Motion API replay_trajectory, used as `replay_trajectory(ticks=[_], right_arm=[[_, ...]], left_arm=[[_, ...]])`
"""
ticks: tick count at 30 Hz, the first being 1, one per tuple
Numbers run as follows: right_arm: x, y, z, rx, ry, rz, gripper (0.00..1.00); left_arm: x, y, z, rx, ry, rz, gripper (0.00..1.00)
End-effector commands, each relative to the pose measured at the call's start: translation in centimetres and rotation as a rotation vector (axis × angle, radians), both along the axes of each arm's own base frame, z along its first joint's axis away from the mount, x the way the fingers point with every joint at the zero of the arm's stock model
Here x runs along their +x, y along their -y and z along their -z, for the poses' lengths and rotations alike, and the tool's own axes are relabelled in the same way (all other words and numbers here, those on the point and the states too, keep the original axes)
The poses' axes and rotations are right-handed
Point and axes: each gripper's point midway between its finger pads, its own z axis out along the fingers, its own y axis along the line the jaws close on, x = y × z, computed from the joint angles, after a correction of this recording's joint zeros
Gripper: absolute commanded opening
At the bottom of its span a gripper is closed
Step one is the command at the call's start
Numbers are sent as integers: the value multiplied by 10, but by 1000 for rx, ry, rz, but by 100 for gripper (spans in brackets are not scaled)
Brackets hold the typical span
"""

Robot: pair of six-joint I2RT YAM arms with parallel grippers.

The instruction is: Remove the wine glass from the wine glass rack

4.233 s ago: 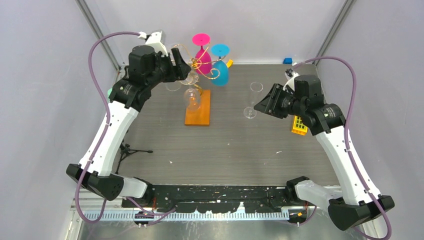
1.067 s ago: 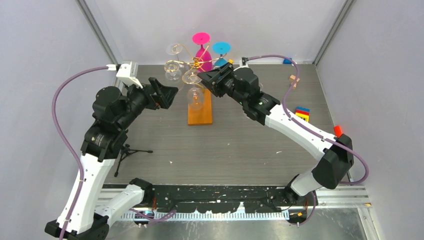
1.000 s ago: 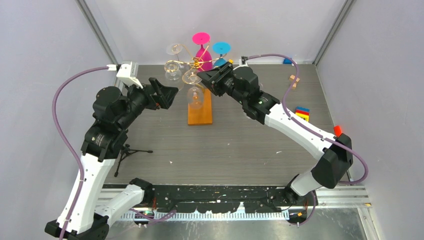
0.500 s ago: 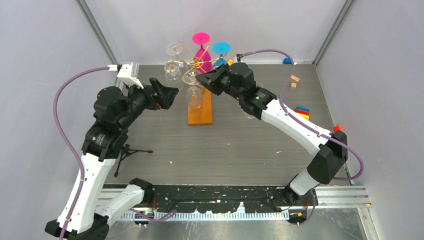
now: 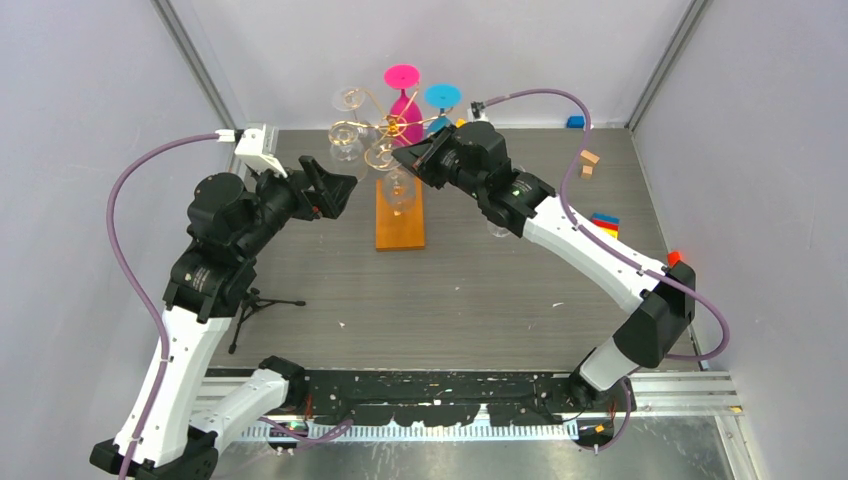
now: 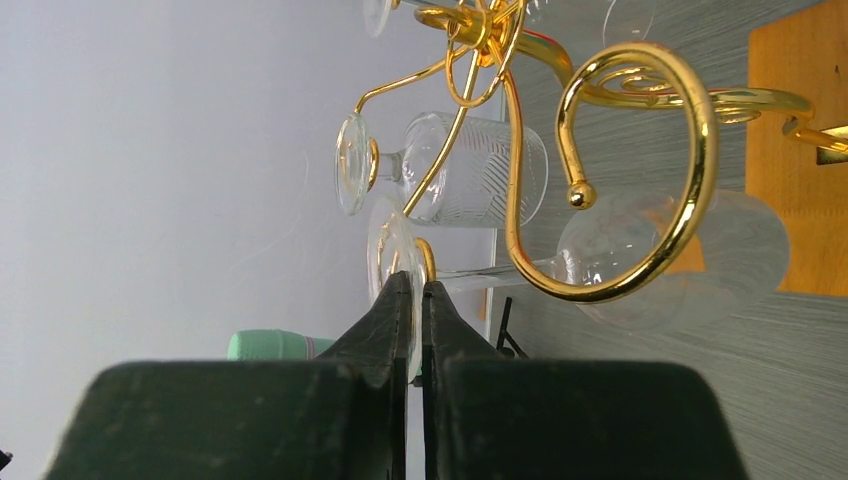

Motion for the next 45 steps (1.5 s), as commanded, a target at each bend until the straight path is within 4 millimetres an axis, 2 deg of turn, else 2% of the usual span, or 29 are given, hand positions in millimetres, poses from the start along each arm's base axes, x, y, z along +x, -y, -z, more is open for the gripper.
replay_trajectory(ticks=[1,14,22,30,34,40,45], right_arm=[[-16,3,-56,65,115,-28,0],[-25,-4,-66,96,104,-84,0],[-29,-27,-72,176,79,-183,0],[-15,-39,-73,201,109,-174,0],[-6,-35,-75,191,101,-122,0],[6,-18,-89,191,119,-8,0],[13,-1,-87,163,107,89,0]], left_arm=[[-2,-3,-5,4,24,-6,88],[0,-5,-2,15,18,-18,88],[-2,-11,-3,23,30,-44,88],[-4,-13,-3,24,38,-51,88],[-6,-15,-3,26,46,-57,88],[-8,-15,-1,24,45,-50,88],[-8,-14,1,24,37,-45,88]])
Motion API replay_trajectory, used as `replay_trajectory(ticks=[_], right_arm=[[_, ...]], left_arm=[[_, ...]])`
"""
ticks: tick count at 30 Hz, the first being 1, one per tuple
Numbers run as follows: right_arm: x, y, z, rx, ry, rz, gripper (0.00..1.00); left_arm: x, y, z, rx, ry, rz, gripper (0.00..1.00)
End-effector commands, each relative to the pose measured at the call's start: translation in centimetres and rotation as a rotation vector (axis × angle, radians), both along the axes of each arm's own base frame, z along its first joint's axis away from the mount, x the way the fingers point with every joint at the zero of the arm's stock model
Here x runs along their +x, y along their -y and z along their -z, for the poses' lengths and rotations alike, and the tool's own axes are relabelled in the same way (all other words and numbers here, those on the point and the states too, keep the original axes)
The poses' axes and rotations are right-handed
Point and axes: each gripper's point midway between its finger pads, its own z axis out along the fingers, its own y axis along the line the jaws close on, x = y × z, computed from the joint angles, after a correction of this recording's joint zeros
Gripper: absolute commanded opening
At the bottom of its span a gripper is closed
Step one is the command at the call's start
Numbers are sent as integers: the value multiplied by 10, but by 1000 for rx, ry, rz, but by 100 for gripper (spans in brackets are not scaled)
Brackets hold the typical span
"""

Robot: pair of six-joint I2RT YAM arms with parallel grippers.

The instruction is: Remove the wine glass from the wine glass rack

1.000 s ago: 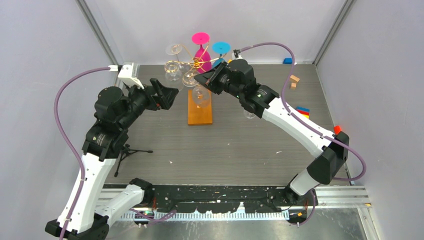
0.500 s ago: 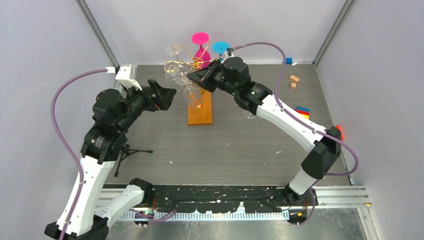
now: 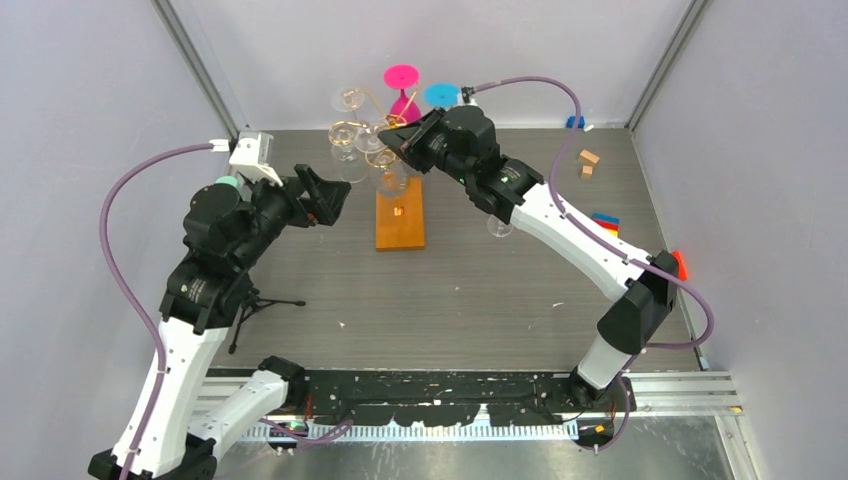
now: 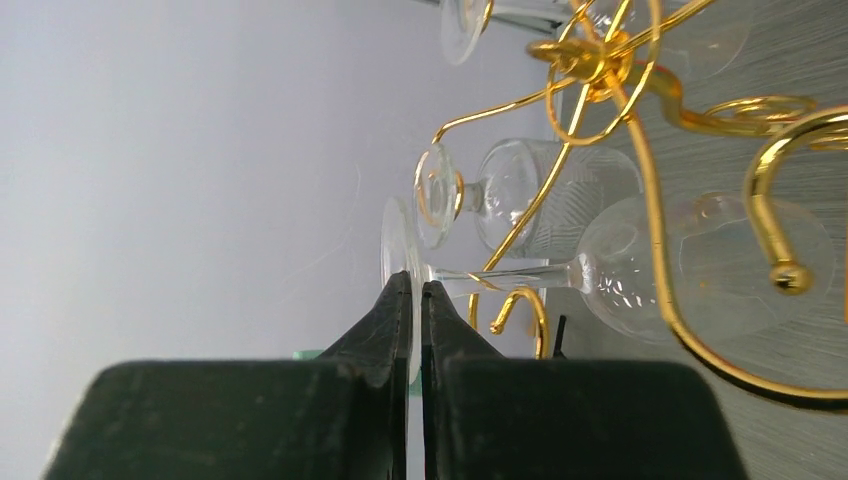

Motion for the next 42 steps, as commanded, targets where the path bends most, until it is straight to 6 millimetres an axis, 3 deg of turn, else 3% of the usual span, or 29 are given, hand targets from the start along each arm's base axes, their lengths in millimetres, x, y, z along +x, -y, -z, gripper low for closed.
replay_trajectory(ticks=[1,9,18,27,32,38,42], right_arm=[[2,27,-52,71,79,125,0],[-1,50,-53,51,85,204,0],[-32,74,-61,125,78,187,0],[-82,92,-68,217,30,74,0],[-117,99,-66,247,-11,-32,0],[-162,87,-60,336,-119,-257,0],[-175,86,-52,350,-170,-313,0]], left_arm=[[-1,-2,-3,2,20,-3,88],[-3,3,-3,-1,18,26,88],[-10,25,-2,2,53,168,88],[-39,76,-6,-11,191,551,91],[-44,92,6,-18,233,666,94],[-49,116,10,-18,253,761,100],[-52,131,12,-18,267,805,96]])
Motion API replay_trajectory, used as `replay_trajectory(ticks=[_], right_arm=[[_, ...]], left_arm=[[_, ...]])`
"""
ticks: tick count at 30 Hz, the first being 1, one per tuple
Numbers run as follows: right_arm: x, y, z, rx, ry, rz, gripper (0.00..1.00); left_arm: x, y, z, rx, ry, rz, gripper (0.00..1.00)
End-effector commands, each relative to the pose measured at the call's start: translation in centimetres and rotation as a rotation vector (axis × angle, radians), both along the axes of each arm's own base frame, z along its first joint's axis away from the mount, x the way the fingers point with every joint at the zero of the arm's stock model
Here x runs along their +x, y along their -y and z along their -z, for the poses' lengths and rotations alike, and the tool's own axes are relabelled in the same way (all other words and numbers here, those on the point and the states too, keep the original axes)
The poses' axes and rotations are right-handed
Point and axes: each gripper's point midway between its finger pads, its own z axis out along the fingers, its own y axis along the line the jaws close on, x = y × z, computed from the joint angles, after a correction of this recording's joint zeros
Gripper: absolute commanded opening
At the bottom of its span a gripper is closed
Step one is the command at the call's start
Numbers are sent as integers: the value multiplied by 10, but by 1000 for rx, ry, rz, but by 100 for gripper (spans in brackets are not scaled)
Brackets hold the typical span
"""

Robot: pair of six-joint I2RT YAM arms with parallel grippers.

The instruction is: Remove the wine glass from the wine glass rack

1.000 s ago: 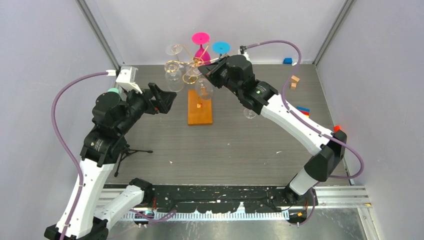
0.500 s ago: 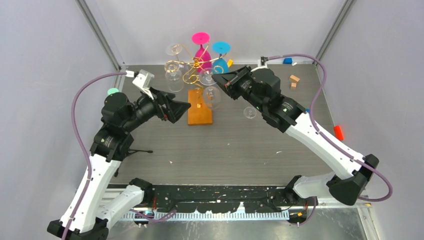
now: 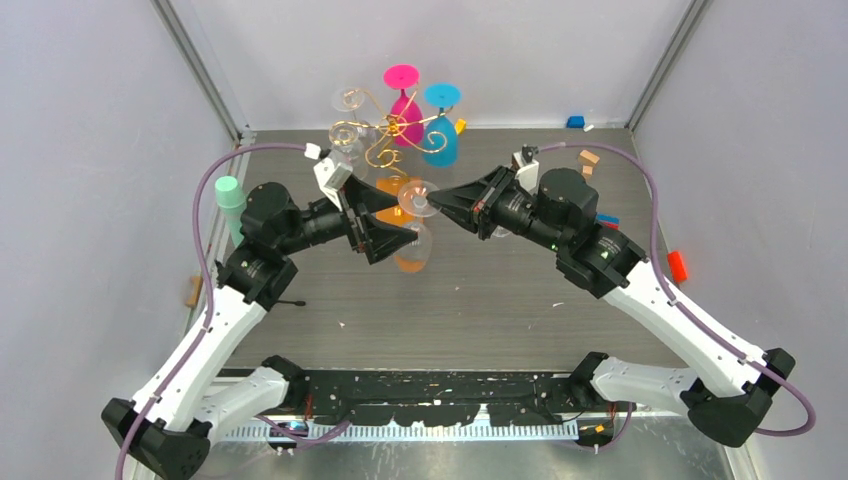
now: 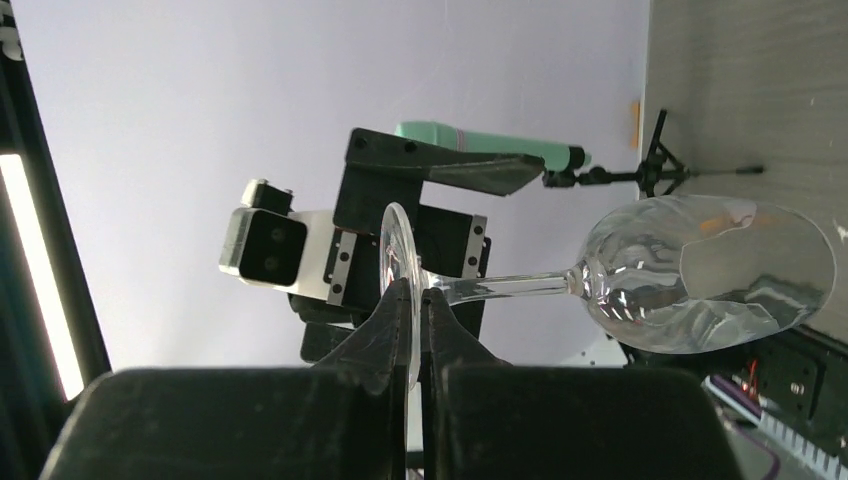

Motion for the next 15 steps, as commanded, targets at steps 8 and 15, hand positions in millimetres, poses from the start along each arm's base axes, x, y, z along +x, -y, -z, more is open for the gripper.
replay_trajectory(ticks=[8,15], right_arm=[[-36,-1,-25,150,-16,-154,0],[-38,-10,-36,171,0,-207,0]], left_arm=[[-8,30,-7,-31,68,145,59],[-11,32,-6,-44,58,160,30]])
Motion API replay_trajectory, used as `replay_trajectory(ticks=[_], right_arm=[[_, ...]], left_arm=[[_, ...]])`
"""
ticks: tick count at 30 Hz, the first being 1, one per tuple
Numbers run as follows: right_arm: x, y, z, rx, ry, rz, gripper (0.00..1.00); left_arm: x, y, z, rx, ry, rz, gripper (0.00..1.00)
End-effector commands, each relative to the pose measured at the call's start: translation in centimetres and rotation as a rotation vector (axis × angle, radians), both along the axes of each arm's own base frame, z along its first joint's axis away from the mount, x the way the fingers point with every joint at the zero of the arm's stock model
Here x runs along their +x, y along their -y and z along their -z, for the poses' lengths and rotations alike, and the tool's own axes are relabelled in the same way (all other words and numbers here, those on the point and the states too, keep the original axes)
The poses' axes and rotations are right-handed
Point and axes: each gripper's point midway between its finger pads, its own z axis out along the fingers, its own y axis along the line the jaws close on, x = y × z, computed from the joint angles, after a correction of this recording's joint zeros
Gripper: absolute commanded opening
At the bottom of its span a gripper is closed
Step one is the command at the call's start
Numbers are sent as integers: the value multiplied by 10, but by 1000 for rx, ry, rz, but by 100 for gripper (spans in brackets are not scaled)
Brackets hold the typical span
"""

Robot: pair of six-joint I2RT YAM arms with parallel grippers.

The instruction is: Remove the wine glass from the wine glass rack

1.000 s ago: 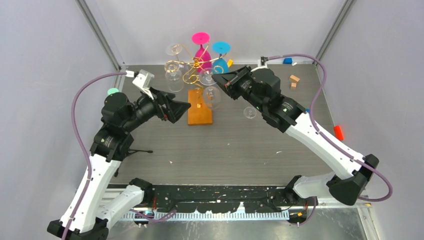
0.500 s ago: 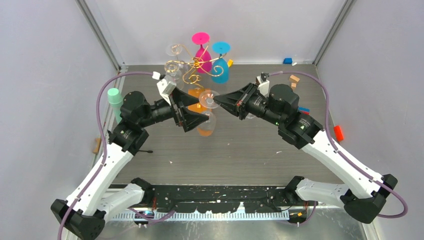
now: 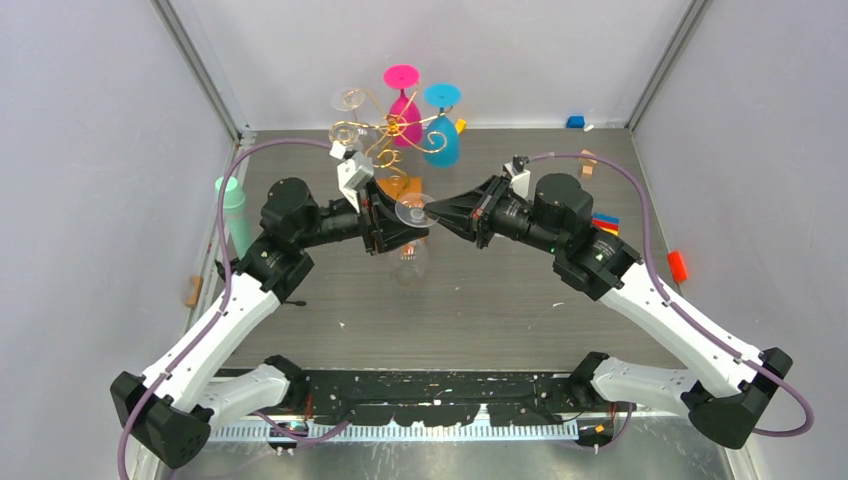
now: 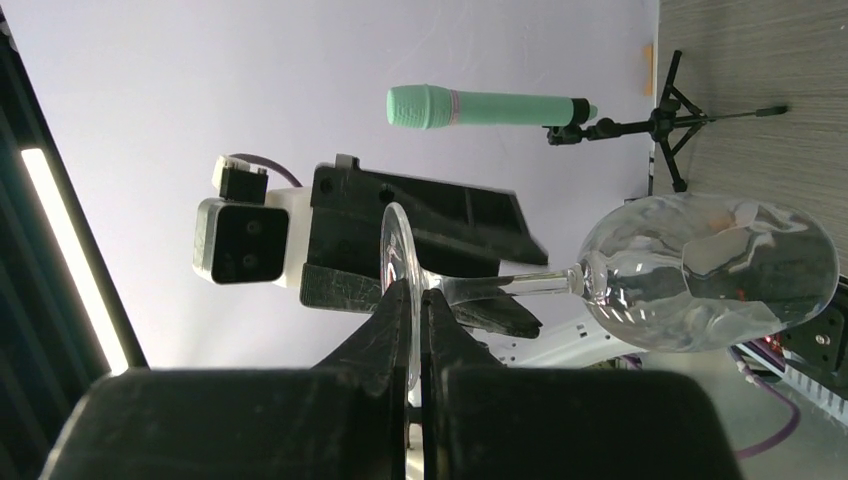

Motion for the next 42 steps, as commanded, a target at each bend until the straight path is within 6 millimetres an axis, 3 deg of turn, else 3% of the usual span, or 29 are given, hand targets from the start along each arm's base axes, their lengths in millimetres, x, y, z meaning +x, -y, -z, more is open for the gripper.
replay_trajectory(ticks=[1,5,9,10,11,12,13,15,17,22,26,35,39,42], right_arm=[[-19,-3,-54,141,96,-90,0],[-16,-7,-55,162,94,-99,0],[-14,-9,-55,167,109,-94,3],[-12,-8,-54,162,117,-84,10],[-11,-7,-51,141,143,-77,32],[-7,-5,-49,125,159,-46,45],[-4,-1,-41,79,188,-26,67],[4,10,-32,20,229,46,86],[11,21,-21,-22,261,109,92],[15,47,-5,-122,389,214,95],[13,56,1,-178,471,228,94],[-17,11,-17,54,641,-34,92],[-19,-6,-20,116,670,-88,84],[-23,-11,-33,195,699,-101,75]], left_arm=[[-4,0,-14,-41,60,11,24],[-6,-1,-12,-35,71,16,1],[-4,-5,-14,-38,89,-10,0],[-2,-6,-16,-43,94,-31,0],[0,-8,-18,-48,97,-55,0],[5,-10,-21,-54,98,-90,0],[9,-13,-25,-62,97,-130,0],[22,-22,-34,-87,86,-231,0],[34,-31,-43,-122,74,-328,0],[55,-62,-79,-260,25,-562,0],[62,-84,-100,-369,-95,-691,0],[58,-115,-122,-644,-224,-778,0],[52,-113,-125,-697,-258,-737,0],[50,-116,-124,-711,-265,-738,0]])
